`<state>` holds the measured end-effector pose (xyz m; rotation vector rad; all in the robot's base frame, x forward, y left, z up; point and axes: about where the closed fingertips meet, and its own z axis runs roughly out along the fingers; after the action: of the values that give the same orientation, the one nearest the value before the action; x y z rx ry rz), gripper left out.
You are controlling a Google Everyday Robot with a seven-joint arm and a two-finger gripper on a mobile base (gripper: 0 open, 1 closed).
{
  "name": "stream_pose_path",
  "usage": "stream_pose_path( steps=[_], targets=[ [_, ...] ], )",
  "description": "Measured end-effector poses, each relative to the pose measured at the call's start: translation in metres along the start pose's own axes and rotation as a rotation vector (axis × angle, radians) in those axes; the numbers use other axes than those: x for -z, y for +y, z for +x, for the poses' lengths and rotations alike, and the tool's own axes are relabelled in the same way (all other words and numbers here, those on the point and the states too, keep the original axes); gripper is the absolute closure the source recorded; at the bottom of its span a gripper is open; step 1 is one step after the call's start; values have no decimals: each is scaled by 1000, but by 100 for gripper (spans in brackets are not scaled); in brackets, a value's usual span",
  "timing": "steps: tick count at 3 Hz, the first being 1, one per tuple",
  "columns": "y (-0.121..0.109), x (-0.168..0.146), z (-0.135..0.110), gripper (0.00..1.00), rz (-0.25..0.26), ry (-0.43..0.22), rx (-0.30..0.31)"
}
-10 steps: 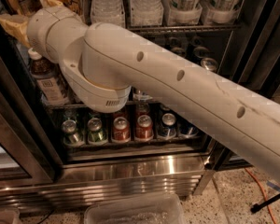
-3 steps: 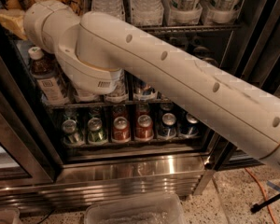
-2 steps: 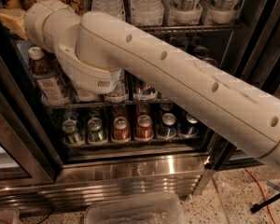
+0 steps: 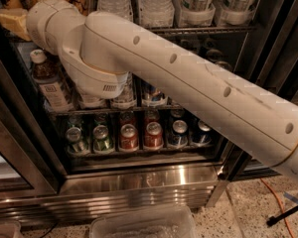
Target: Pick orange can from top shelf of fridge
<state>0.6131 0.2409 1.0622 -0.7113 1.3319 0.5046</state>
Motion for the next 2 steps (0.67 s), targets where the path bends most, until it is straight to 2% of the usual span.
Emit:
stream_pose_path(
  steps=[2],
  targets=[
    [0,0,0,97,0,0,0]
  ],
)
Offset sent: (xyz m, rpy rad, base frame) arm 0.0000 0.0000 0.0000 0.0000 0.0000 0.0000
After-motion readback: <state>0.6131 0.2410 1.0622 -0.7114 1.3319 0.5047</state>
